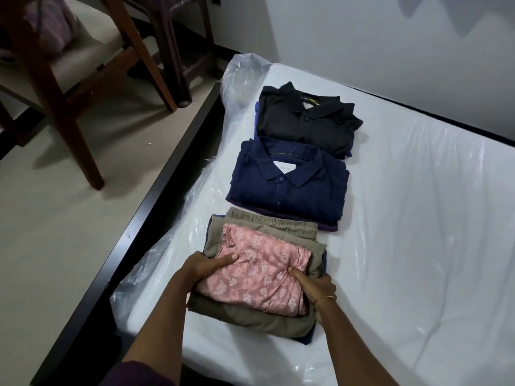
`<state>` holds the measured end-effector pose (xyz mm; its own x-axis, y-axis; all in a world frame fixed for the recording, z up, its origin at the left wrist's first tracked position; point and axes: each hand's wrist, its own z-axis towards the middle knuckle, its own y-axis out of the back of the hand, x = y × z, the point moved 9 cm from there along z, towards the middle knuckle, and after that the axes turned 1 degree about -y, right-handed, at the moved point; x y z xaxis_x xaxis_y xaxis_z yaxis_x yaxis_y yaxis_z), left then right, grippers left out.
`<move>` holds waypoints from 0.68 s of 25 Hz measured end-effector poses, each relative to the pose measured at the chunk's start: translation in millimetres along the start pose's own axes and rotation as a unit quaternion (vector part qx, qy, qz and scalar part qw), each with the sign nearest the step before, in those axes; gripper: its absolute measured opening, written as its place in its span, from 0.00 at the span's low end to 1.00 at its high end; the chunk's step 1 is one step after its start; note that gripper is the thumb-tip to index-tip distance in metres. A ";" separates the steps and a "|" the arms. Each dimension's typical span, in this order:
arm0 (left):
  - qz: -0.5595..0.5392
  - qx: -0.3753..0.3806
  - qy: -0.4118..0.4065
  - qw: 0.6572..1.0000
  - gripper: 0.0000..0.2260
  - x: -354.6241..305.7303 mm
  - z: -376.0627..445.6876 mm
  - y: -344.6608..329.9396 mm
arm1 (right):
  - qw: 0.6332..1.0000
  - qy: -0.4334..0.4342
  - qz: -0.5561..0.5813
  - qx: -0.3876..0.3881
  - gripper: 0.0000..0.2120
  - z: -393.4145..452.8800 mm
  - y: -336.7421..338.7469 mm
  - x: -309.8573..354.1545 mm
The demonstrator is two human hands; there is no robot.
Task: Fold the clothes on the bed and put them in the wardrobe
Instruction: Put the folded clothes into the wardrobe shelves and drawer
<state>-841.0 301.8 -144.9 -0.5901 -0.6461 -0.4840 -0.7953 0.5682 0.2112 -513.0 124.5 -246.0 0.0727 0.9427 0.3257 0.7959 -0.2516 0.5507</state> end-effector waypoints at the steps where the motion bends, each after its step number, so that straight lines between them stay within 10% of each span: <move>1: -0.010 0.002 0.001 1.000 0.47 -0.8 -1.1 -1.0 | 1.000 -0.002 0.022 0.005 0.68 -0.6 -0.5 -0.7; 17: -0.140 -0.100 -0.042 0.984 0.38 -10.5 -122.3 33.1 | 0.983 0.152 0.058 0.084 0.52 -76.7 22.1 93.6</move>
<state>-878.1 265.1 -29.0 -0.3374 -0.7139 -0.6136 -0.9414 0.2577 0.2179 -534.7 190.4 -144.4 0.0070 0.7942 0.6076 0.8829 -0.2901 0.3691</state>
